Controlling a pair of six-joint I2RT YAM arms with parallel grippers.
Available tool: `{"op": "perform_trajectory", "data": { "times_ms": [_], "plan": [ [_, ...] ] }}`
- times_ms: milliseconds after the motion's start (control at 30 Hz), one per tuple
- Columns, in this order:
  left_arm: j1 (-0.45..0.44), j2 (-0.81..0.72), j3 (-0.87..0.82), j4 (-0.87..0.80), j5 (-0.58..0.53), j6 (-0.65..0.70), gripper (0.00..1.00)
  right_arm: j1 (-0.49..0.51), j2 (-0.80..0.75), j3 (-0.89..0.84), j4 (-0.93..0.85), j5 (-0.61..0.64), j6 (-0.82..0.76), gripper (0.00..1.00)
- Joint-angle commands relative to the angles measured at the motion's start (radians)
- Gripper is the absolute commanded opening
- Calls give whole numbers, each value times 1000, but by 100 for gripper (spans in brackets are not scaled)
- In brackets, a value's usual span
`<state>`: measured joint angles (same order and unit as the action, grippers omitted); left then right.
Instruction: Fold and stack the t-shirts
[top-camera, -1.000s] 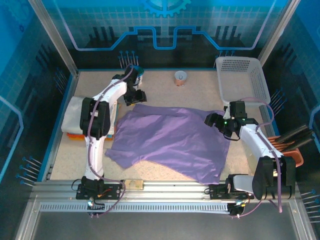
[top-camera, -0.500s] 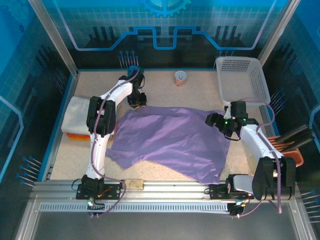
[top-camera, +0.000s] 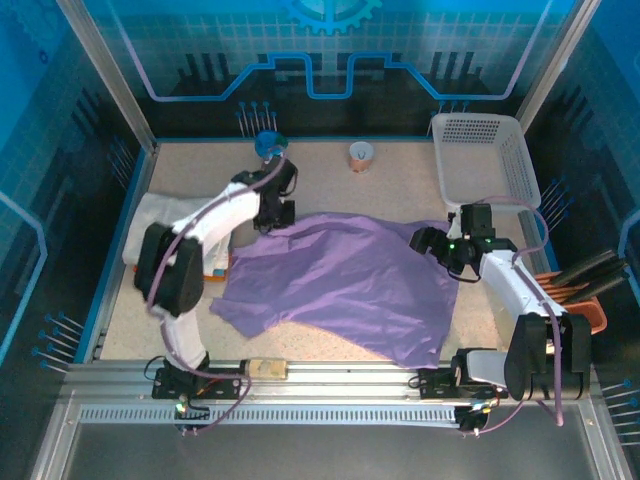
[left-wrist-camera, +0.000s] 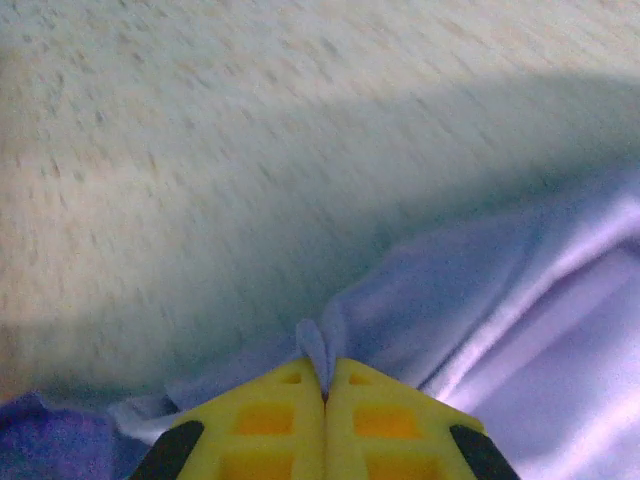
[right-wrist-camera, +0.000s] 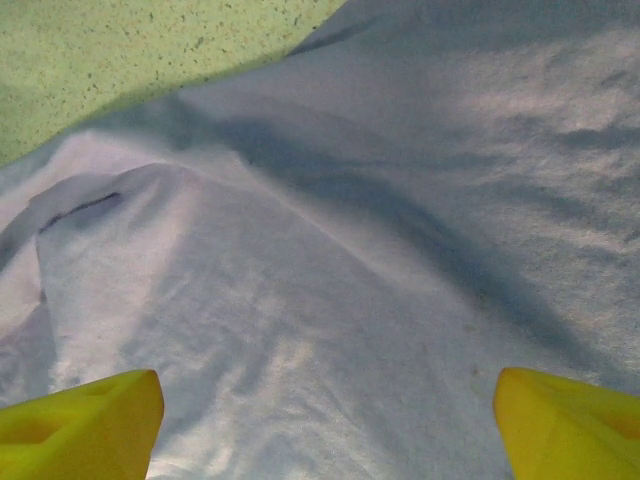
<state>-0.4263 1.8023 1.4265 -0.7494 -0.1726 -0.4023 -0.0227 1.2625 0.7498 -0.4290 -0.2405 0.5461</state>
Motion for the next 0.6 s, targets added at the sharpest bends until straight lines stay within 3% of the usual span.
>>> {"op": "perform_trajectory", "data": {
  "times_ms": [0,100,233,300,400,567],
  "plan": [
    [-143,-171,-205,88,-94,-83,0,-17,23,-15,19,-11,5,86],
    [-294,-272,-354,124,-154,-185,3,-16,44,-11,19,-18,3,86],
    [-380,-303,-450,129,-133,-270,23,-16,61,-6,22,-17,-1,86],
    [-373,-327,-458,113,-134,-265,38,-16,64,-1,22,-20,0,86],
    [-292,-382,-443,106,-83,-225,49,-16,64,2,23,-29,0,85],
    [-95,-449,-458,193,110,-209,50,-16,55,-7,26,-25,-1,86]
  ]
}}
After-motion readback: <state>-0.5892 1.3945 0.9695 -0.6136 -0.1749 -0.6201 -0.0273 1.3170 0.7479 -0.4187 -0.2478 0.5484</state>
